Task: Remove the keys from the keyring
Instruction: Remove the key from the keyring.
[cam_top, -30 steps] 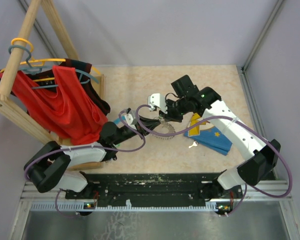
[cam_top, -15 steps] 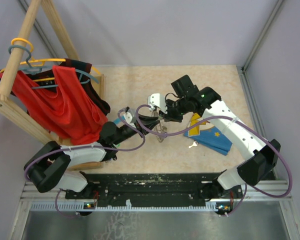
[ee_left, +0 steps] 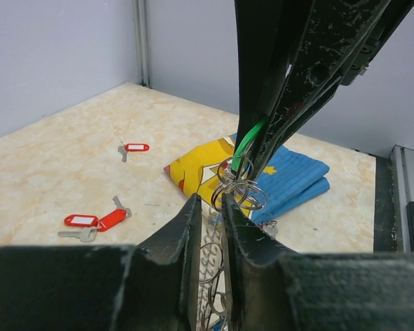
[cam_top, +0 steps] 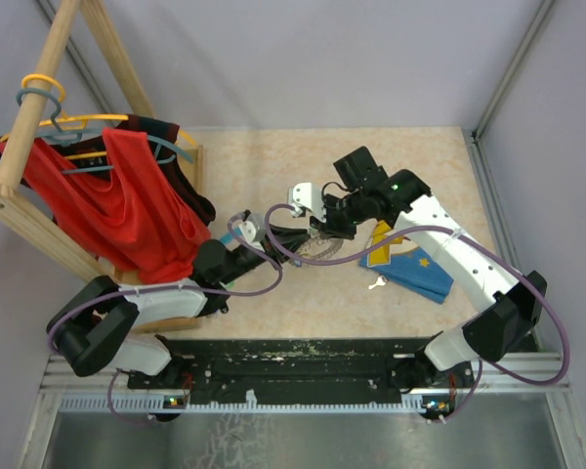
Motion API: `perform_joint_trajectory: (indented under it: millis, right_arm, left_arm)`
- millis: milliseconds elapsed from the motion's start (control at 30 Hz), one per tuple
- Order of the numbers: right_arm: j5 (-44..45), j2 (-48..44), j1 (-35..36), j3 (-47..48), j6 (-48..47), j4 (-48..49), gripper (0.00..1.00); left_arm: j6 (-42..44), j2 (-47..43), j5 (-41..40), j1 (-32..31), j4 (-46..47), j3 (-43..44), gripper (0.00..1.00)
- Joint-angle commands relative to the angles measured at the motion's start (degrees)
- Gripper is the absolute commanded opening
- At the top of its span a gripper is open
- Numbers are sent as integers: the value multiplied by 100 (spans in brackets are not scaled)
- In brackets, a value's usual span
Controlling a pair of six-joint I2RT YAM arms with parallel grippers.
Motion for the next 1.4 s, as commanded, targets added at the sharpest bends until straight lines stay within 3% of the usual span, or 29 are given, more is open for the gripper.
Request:
perform_joint_trajectory:
  millis: [0, 867, 1067, 1367]
  right_arm:
    - [-300, -67, -45, 90, -6, 220, 0]
    - [-415, -32, -78, 76, -77, 189, 0]
    - [-411, -23, -94, 67, -86, 194, 0]
    - [-274, -64, -200, 2, -69, 251, 0]
  left_arm:
    - [102, -30, 216, 45, 165, -74, 24]
    - [-342, 176, 959, 241, 565, -84, 20]
    - [-316, 154, 932, 241, 555, -63, 1]
    - [237, -304, 569, 233, 3, -149, 0]
